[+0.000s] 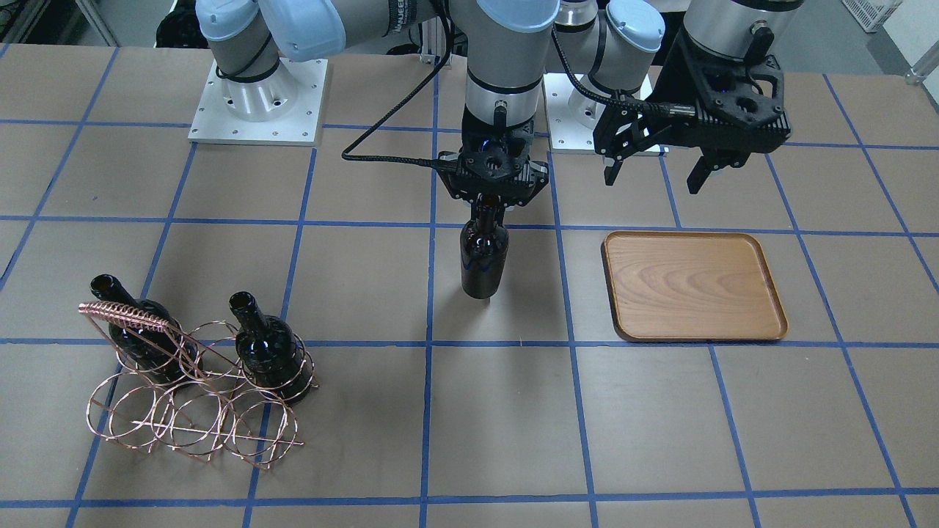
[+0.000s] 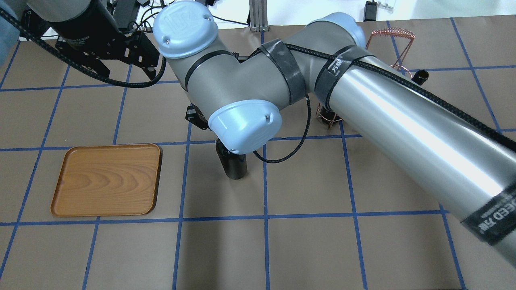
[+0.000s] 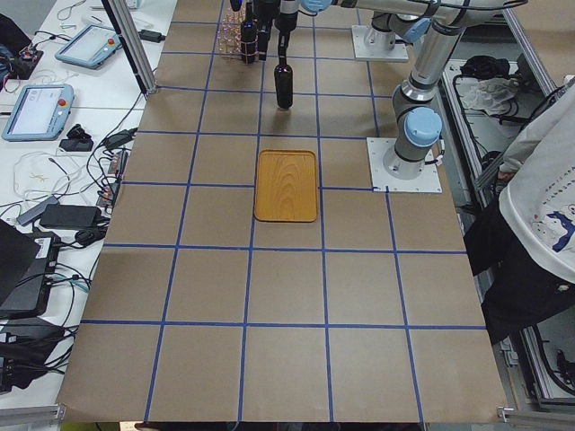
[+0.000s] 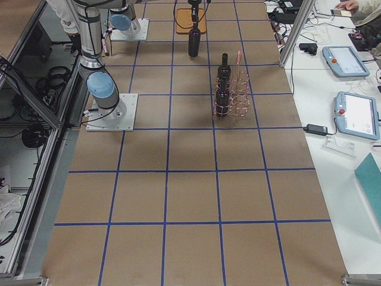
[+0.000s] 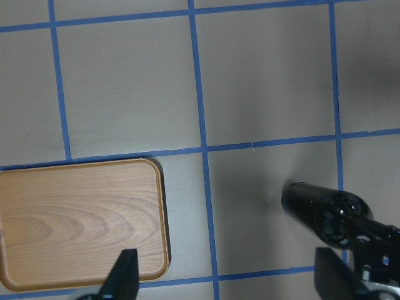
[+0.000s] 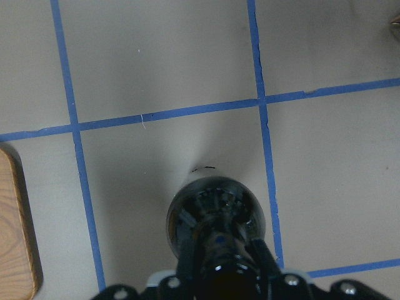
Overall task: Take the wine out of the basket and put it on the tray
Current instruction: 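Carry the bottle toward the tray and stand it upright on the table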
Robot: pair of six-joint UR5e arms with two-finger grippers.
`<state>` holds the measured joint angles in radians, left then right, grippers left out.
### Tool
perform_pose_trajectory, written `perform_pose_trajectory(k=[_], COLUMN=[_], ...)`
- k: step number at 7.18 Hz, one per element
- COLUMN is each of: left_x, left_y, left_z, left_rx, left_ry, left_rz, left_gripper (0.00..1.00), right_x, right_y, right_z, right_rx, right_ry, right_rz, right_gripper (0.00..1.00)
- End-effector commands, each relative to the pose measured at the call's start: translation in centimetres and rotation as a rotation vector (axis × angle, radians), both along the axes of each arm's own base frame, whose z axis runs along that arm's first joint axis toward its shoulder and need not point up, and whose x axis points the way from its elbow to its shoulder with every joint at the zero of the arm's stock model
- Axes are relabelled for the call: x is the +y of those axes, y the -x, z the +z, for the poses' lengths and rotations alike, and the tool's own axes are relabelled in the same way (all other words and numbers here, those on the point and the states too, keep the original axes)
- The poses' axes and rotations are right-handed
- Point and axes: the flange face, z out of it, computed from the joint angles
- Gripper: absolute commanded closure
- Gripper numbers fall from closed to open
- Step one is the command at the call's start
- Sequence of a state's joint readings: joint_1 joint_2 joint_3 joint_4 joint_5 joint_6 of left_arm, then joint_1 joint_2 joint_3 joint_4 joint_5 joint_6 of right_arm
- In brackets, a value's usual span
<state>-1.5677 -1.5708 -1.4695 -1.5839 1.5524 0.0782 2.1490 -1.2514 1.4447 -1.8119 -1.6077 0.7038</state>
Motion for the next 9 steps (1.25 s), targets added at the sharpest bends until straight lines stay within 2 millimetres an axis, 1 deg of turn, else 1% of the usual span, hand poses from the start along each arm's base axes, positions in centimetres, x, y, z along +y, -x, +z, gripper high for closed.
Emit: perform_pose_trajectory(k=[1, 2, 3, 4, 5, 6, 7, 8, 9], left_x=[0.0, 0.0, 0.0, 0.0, 0.0, 0.0, 0.1, 0.0, 0.0], left_y=[0.0, 0.0, 0.1, 0.1, 0.0, 0.0, 0.0, 0.0, 0.0], left_z=[0.0, 0.0, 0.0, 0.0, 0.0, 0.1, 0.1, 0.1, 0.0], left_rx=[0.0, 0.0, -0.002, -0.002, -0.002, -0.002, -0.002, -0.002, -0.002], left_ry=[0.001, 0.001, 0.001, 0.001, 0.001, 0.002, 0.001, 0.002, -0.001], left_rz=[0.0, 0.0, -0.001, -0.001, 0.0, 0.0, 0.0, 0.0, 0.0], left_gripper=[0.0, 0.0, 0.0, 0.0, 0.0, 0.0, 0.0, 0.0, 0.0], right_x=[-0.1, -0.2, -1.4, -3.5, -4.8, -6.1, -7.1, -8.0, -7.9], right_y=[-0.2, 0.1, 1.2, 3.1, 7.3, 13.1, 18.7, 24.3, 28.6], right_z=[-0.7, -0.3, 1.1, 3.8, 6.1, 8.3, 10.1, 11.0, 13.4], right_rx=[0.005, -0.008, -0.021, -0.034, -0.018, 0.003, 0.02, 0.031, 0.033], right_ry=[-0.008, -0.009, 0.007, 0.048, 0.051, 0.027, 0.01, -0.021, 0.015], right_rz=[0.001, 0.0, -0.007, 0.029, 0.085, 0.126, 0.163, 0.242, 0.223], right_gripper=[0.34, 0.0, 0.0, 0.0, 0.0, 0.0, 0.0, 0.0, 0.0])
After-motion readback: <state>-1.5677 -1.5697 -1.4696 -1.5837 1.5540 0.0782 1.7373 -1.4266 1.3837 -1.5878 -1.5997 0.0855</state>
